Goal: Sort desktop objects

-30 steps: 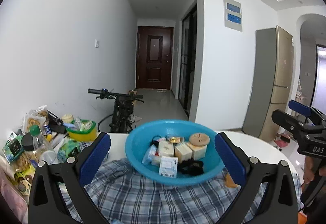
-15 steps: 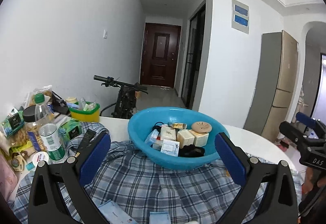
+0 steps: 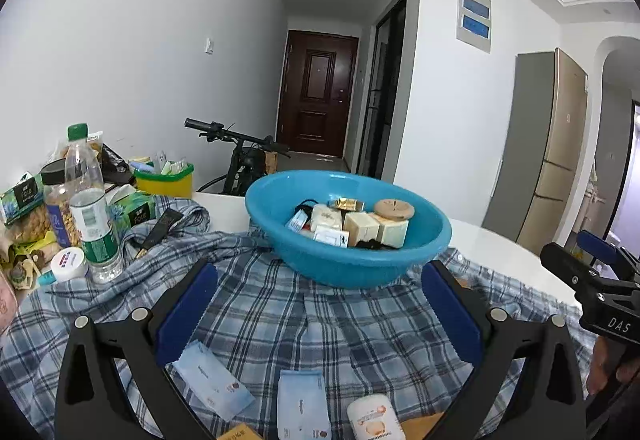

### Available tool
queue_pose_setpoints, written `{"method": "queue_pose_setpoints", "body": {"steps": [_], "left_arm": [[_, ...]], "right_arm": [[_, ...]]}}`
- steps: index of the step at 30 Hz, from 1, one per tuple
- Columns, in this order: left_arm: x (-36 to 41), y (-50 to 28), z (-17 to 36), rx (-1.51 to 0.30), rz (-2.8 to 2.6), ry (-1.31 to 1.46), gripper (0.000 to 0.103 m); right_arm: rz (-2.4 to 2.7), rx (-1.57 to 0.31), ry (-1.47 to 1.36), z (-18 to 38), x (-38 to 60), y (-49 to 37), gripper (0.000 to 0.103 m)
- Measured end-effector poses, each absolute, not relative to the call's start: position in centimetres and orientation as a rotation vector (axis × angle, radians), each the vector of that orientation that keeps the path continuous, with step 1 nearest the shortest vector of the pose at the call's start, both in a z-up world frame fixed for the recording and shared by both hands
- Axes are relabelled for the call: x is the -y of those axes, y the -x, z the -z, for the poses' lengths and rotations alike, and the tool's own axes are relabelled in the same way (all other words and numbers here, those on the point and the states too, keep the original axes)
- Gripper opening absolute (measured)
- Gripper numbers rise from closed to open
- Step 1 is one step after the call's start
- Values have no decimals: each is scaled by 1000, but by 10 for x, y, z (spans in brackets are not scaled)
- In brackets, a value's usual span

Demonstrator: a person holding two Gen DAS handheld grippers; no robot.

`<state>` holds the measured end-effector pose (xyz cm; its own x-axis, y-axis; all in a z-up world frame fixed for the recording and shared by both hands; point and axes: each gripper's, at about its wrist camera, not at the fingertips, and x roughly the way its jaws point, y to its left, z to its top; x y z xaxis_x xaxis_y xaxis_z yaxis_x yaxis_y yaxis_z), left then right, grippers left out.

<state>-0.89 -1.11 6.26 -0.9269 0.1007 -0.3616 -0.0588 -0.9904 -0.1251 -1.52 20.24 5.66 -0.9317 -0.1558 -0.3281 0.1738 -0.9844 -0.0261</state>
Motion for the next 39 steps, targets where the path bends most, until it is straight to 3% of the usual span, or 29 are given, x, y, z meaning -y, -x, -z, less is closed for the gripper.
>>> {"method": "queue_pose_setpoints", "body": {"steps": [8,32,39], "left_arm": [[2,-3,-37,87,-3040,545,103],[-25,-15,-4,-84,-3086,435,103],[-13,-13,-2,16,-3098,454,103]], "right_arm": [[2975,-13,-422,-27,-210,-3,102],[2980,-99,-430,12,-200,-1,102],[3003,-55,-454,13,-207,-1,102]]}}
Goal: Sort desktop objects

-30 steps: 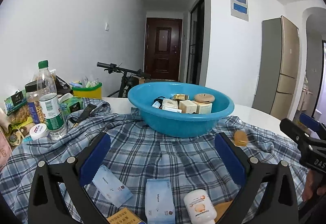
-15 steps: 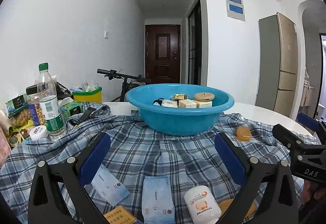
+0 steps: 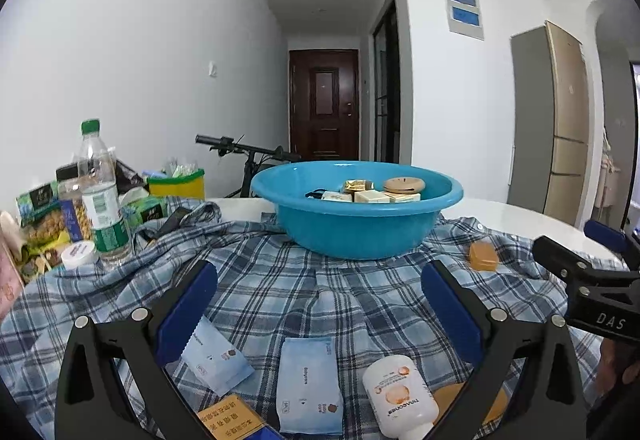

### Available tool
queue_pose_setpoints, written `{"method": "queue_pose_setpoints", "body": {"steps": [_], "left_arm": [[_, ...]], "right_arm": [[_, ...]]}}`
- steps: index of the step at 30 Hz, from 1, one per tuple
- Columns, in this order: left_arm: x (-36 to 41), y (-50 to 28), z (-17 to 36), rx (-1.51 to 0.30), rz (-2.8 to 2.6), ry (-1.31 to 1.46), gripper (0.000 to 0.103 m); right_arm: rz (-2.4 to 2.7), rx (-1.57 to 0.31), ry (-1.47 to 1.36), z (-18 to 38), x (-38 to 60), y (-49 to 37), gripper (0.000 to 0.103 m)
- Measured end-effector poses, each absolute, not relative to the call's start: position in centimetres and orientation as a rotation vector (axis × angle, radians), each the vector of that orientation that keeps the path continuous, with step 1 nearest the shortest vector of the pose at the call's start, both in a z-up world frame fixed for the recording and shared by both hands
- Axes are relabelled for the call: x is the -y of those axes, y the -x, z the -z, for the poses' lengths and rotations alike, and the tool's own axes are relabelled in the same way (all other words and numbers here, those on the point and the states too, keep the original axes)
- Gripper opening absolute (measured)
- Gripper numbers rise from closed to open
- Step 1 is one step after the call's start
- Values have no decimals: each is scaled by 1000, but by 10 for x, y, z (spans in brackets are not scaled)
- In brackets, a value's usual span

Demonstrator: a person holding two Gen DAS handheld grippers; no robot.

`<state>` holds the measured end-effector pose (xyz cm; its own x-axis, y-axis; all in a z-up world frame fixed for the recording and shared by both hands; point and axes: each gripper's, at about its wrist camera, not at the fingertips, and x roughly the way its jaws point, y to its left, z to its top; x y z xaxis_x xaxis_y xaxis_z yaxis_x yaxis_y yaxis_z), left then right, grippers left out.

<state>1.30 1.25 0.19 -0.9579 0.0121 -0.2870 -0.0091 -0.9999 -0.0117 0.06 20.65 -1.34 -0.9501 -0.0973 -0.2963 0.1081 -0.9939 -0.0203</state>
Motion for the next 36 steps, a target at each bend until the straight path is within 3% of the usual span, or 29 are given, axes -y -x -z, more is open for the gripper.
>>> {"method": "queue_pose_setpoints", "body": {"steps": [36], "left_arm": [[-14,-13,-1,18,-3109,452,103]], "right_arm": [[3007,-41,-456,13,-205,-1,102]]}}
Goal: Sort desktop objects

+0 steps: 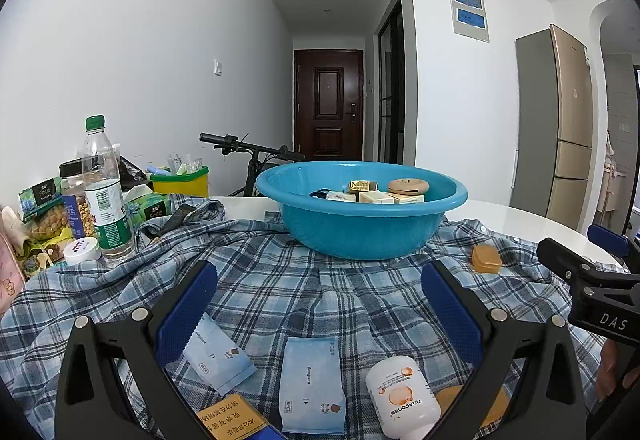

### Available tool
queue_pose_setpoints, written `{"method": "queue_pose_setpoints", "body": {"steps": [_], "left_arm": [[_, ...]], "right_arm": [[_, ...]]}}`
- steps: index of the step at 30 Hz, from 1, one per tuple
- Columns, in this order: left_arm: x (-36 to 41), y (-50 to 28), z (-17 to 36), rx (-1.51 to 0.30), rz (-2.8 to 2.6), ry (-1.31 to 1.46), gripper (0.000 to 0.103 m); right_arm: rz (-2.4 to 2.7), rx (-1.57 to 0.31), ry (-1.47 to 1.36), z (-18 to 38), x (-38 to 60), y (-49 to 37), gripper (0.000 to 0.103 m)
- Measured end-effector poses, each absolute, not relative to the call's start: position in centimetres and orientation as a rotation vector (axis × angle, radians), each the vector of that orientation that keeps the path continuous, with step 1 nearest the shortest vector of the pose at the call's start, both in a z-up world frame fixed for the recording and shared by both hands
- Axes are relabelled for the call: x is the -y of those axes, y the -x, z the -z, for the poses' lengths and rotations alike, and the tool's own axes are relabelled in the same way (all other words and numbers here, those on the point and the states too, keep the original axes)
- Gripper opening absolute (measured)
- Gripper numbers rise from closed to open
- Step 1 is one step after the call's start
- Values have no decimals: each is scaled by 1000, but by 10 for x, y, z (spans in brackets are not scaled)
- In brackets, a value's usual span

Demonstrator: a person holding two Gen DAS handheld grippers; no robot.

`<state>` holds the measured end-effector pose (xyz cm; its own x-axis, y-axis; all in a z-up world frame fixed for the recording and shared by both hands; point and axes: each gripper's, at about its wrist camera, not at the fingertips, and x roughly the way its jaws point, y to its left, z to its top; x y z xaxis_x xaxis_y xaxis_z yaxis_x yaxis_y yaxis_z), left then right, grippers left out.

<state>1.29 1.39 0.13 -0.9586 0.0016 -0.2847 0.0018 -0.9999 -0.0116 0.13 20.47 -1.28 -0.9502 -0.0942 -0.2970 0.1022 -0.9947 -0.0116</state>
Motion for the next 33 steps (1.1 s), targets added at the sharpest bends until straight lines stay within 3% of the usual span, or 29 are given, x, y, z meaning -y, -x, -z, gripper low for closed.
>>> {"method": "queue_pose_setpoints", "body": {"steps": [33], "left_arm": [[-13,-13,-1,-18,3110,-451,103]], "right_arm": [[3009,-37,-465,13,-206,-1,102]]}}
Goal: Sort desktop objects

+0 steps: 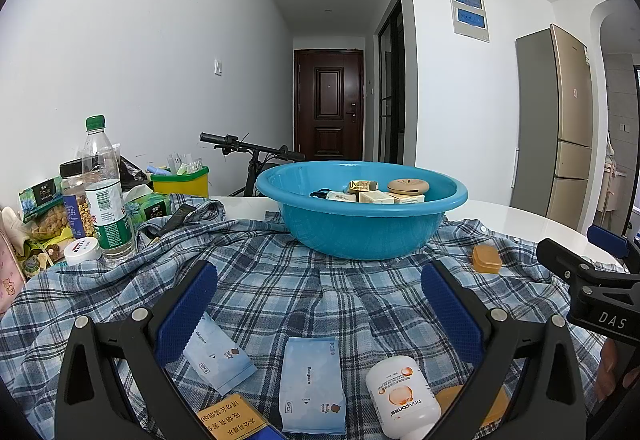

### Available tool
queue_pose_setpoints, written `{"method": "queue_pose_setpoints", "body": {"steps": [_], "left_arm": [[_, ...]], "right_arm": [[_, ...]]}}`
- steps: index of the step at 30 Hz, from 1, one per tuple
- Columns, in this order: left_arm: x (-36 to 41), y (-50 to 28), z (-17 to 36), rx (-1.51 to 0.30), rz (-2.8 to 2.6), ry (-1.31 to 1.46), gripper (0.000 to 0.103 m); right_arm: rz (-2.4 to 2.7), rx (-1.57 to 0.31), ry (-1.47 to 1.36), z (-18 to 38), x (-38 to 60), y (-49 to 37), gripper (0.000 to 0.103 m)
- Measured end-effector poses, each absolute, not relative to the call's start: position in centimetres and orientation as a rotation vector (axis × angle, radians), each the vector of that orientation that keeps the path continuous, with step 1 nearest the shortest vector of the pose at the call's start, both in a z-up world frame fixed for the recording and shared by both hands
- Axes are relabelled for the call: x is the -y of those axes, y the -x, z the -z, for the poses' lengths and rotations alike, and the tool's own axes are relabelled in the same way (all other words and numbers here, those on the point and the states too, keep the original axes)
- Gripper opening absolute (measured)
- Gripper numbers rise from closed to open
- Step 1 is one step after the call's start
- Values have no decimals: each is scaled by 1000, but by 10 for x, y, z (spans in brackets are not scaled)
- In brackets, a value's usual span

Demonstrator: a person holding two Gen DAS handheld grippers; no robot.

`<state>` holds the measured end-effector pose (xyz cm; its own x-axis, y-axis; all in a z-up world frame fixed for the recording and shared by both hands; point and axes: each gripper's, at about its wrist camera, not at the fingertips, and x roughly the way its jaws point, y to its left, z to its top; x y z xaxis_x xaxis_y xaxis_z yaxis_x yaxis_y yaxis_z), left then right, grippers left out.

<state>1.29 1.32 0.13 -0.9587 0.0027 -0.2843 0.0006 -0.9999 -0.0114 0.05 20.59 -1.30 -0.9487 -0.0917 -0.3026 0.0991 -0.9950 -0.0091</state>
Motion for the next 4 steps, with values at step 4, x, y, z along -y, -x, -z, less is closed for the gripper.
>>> {"method": "queue_pose_setpoints", "body": {"steps": [4], "left_arm": [[-13,-13,-1,18,-3108,451,103]], "right_arm": [[3009,-36,-466,13,-206,-1,102]]}}
